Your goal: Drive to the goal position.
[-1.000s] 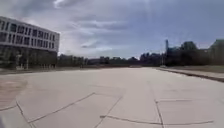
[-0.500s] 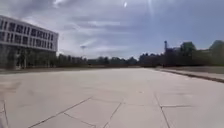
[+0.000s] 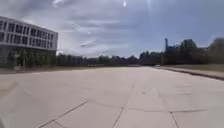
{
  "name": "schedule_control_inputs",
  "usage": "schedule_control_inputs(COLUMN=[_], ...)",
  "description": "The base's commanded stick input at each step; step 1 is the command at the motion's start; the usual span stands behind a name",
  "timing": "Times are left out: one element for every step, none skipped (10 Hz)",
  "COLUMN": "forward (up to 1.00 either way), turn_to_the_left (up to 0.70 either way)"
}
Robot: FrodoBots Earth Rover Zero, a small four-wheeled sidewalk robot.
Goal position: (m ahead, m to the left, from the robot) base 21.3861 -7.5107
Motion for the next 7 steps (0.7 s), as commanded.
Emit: schedule_control_inputs(forward=[0.50,0.50,0.50,0.50,0.50,0.50,0.50], turn_to_the_left=[0.00,0.00,0.00,0.00,-0.02,-0.35,-0.23])
